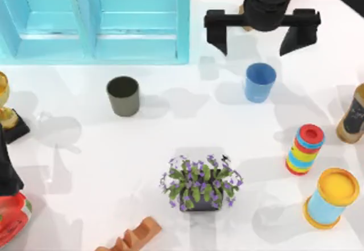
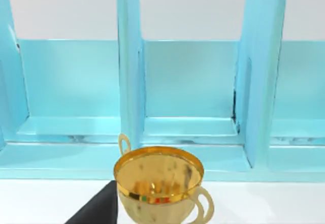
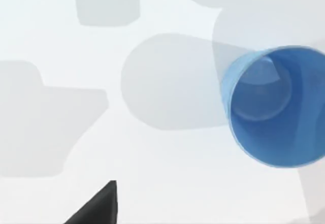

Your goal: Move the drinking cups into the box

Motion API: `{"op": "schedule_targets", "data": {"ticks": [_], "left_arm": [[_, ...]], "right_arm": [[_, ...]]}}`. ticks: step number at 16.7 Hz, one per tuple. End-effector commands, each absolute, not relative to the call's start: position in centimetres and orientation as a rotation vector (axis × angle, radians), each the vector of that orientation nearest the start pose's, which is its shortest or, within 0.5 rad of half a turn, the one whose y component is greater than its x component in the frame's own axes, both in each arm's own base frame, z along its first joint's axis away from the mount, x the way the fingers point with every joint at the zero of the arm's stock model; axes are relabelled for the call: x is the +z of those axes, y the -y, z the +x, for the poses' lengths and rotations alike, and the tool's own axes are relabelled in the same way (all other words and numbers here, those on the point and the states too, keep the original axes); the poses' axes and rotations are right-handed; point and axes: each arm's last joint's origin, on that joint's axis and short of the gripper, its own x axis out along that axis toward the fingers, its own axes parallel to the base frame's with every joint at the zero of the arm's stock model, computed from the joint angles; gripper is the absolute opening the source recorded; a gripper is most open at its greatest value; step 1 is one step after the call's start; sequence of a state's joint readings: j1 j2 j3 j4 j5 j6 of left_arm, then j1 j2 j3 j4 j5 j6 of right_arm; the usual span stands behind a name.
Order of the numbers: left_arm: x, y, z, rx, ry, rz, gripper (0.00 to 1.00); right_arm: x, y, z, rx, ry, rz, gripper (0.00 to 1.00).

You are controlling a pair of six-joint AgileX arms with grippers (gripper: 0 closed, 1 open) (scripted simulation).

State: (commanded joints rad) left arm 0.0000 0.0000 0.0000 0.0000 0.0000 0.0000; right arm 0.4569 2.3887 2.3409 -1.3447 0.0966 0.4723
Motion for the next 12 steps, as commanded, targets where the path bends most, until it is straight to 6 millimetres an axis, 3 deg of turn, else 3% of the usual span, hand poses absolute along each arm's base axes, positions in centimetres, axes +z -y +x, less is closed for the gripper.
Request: {"op": "schedule_targets", "data": {"ticks": [5,12], "left_arm": [[16.0,0.1,10.6,0.000,0.000,0.000,1.00],[16.0,0.1,10.6,0.000,0.000,0.000,1.00]], "right_arm": [[22.6,-21.5,43.4,-0.010,-1.373,0.007,1.00],[14.5,-21.7,45.2,-0.006,-1.363,0.010,1.00]]}}
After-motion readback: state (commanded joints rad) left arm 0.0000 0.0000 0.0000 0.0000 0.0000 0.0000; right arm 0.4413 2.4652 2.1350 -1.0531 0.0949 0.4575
